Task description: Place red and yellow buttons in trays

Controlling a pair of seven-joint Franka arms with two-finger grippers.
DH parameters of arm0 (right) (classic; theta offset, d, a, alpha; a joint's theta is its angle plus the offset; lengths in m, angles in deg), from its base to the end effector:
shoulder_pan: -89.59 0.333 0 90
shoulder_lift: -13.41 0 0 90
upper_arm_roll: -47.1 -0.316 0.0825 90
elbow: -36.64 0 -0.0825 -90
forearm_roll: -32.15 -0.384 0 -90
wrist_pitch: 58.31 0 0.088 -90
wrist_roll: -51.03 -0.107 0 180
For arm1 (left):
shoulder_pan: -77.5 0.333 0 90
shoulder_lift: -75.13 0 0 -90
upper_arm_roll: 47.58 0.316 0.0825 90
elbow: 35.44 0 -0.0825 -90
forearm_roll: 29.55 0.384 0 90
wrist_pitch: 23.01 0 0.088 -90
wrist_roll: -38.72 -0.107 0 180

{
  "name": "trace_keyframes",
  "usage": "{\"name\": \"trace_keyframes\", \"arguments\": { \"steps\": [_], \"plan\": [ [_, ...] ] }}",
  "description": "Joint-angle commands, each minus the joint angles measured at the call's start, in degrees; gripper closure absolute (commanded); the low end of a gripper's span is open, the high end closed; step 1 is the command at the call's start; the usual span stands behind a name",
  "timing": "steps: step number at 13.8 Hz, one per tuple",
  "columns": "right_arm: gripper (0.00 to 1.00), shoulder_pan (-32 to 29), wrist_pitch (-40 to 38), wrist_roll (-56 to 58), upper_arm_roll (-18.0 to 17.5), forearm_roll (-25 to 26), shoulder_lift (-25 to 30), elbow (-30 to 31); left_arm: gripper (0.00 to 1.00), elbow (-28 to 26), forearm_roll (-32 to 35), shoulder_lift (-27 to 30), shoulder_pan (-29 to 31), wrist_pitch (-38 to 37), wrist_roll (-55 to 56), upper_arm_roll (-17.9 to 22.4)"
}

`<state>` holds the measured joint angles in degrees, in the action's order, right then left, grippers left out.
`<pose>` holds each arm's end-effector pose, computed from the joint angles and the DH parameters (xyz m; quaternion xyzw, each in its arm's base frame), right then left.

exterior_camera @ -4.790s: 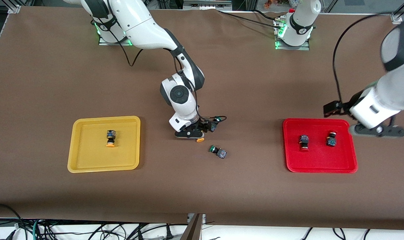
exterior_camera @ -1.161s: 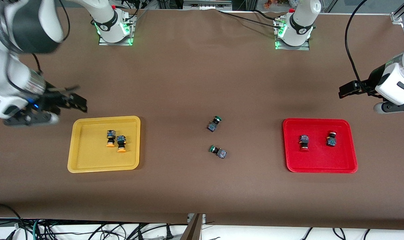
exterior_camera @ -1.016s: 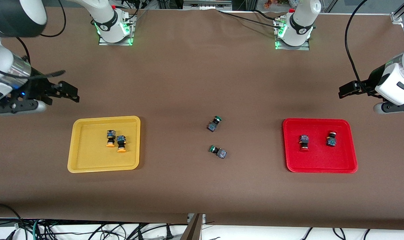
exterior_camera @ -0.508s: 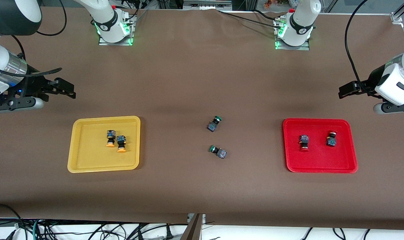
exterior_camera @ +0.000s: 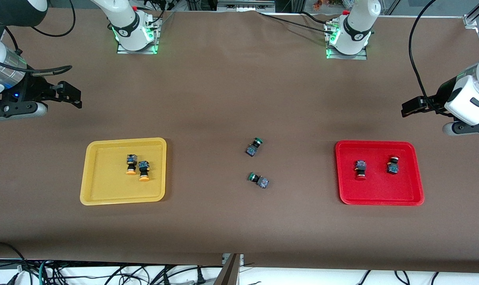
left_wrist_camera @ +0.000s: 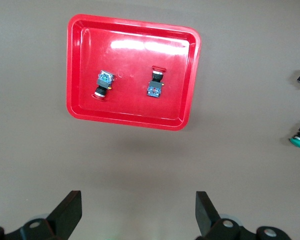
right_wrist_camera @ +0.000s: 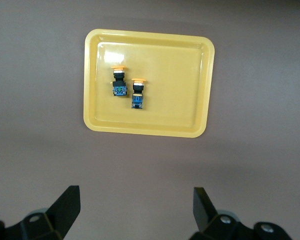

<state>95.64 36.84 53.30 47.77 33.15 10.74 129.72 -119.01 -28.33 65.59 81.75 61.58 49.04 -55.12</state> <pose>0.5720 0.0523 0.5805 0.9977 0.0675 -0.0050 0.0091 0.5920 -0.0253 0.5744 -0.9954 -0.0615 0.0731 0.0085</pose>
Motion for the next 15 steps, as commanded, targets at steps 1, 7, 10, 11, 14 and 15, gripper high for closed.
{"name": "trace_keyframes", "arguments": {
  "steps": [1,7,10,11,14,15],
  "plan": [
    [0.0,-0.6,0.7,0.4,-1.2,1.1,-0.8,-0.4,0.0,1.8,-1.0,-0.9,0.1,-0.3,0.1,0.1],
    [0.0,-0.7,-0.4,0.2,-0.9,0.6,-0.8,-1.2,0.0,1.8,-1.1,-0.9,0.1,-0.3,0.1,0.1],
    [0.0,0.0,-0.5,0.0,-1.3,1.2,-0.7,-1.2,0.0,1.8,-1.1,-1.0,0.1,-0.3,0.1,0.2],
    [0.0,0.0,-0.5,0.0,-1.2,1.2,-0.8,-1.2,0.0,1.8,-1.1,-1.0,0.1,-0.3,0.1,0.2],
    [0.0,0.0,-0.5,0.0,-1.1,1.2,-0.8,-0.7,0.0,1.8,-1.1,-1.0,0.1,-0.2,0.1,0.2],
    [0.0,0.0,-0.5,0.3,-1.1,1.1,-0.8,-0.8,0.0,1.8,-1.1,-1.0,0.1,-0.2,0.1,0.2]
  ]
}}
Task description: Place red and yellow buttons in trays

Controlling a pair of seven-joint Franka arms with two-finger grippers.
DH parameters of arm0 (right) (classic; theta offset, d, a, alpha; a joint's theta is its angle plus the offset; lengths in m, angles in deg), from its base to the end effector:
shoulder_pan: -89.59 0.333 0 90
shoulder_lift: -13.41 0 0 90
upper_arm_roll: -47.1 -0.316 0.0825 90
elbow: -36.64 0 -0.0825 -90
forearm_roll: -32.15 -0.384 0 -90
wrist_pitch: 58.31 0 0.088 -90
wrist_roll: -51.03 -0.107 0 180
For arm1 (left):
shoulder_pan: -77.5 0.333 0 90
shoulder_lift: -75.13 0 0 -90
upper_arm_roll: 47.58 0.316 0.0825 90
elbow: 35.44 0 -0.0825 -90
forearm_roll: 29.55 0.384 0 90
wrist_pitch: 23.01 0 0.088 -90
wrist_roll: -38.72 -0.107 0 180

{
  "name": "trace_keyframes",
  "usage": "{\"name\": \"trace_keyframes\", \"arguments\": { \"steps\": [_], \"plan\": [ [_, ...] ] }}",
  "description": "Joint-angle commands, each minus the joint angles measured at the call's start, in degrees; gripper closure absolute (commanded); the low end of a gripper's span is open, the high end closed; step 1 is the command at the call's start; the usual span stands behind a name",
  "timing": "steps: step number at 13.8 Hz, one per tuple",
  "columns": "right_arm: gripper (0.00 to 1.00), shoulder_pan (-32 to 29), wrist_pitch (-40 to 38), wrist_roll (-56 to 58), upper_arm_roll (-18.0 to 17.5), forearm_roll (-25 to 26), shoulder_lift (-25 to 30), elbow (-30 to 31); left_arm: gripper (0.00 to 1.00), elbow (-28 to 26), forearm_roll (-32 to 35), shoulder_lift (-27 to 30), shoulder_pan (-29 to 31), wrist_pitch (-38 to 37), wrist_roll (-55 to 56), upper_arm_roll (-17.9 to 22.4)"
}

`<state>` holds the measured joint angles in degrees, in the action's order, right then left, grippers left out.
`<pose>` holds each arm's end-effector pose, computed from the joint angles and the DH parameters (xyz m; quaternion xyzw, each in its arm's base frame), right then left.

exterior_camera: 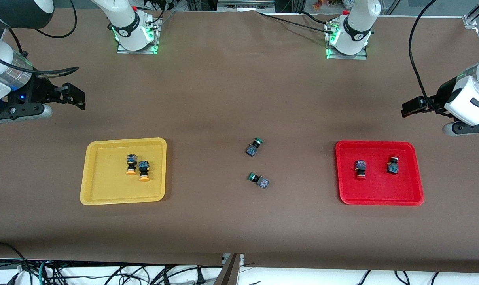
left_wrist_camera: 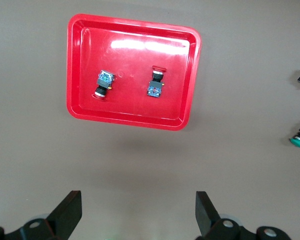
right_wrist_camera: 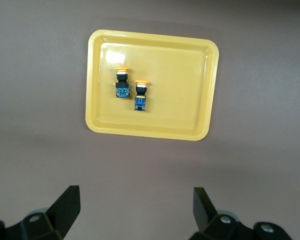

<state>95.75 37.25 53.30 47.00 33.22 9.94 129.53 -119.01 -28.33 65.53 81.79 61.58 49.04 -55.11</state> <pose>0.5755 0.0613 0.5747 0.9971 0.0753 -0.0067 0.0095 0.5923 -0.0247 0.5738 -0.9953 -0.0619 0.0736 0.0084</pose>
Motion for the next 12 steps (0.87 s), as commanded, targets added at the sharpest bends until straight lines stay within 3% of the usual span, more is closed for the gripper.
{"name": "trace_keyframes", "arguments": {
  "steps": [1,12],
  "plan": [
    [0.0,-0.2,-0.9,0.4,-0.3,1.0,0.0,-0.7,0.0,1.8,-1.1,-0.9,0.0,-0.3,0.1,0.2],
    [0.0,0.1,-0.5,-0.2,-0.4,0.4,-0.1,-1.0,0.0,1.8,-1.1,-0.9,0.0,-0.3,0.1,0.2]
  ]
}}
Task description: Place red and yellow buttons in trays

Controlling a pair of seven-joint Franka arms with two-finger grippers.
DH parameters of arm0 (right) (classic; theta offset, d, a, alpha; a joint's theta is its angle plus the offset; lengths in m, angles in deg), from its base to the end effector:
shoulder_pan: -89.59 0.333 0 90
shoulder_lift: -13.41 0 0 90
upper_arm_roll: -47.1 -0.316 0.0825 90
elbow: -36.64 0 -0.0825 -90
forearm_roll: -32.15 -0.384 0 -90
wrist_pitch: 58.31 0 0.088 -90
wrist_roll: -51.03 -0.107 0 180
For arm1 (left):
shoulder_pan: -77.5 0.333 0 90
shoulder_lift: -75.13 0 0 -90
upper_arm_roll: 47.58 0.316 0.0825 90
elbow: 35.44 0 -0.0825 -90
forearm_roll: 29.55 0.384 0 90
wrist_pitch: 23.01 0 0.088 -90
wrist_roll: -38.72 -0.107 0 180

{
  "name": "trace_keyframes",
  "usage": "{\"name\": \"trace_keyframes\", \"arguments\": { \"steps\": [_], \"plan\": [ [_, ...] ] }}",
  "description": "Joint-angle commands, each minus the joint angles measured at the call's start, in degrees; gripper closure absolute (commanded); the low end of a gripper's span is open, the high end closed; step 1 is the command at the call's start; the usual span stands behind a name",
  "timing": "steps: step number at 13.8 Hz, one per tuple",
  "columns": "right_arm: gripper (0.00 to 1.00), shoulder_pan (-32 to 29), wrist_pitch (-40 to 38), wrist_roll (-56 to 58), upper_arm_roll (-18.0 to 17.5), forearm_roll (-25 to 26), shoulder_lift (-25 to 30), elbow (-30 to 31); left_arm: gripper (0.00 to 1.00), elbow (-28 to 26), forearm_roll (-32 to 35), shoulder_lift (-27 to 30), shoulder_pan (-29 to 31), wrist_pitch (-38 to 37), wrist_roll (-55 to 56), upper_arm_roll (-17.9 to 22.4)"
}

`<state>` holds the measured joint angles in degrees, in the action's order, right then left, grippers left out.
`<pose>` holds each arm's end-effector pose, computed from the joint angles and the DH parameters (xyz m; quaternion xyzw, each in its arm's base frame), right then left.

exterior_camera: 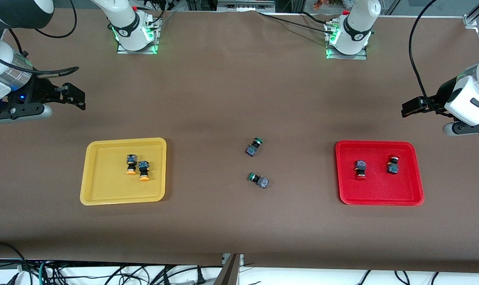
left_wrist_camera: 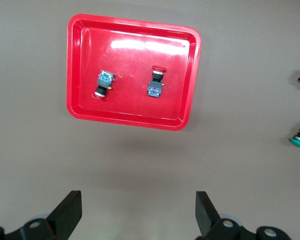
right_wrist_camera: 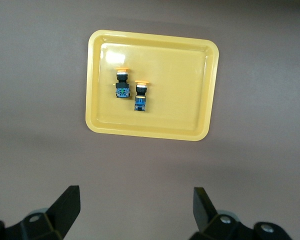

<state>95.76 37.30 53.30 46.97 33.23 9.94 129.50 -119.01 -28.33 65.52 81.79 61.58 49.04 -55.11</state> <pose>0.5756 0.0617 0.5750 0.9971 0.0757 -0.0060 0.0095 0.5923 -0.0247 0.5737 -0.9953 -0.0619 0.0737 0.0084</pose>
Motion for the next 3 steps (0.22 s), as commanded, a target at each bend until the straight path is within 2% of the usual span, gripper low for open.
{"name": "trace_keyframes", "arguments": {
  "steps": [1,3],
  "plan": [
    [0.0,0.1,-0.5,-0.3,-0.4,0.4,-0.1,-0.9,0.0,1.8,-1.1,-0.9,0.0,-0.3,0.1,0.2],
    [0.0,0.0,-0.8,0.4,-0.4,0.4,-0.1,-0.9,0.0,1.8,-1.1,-0.9,0.0,-0.2,0.1,0.2]
  ]
}}
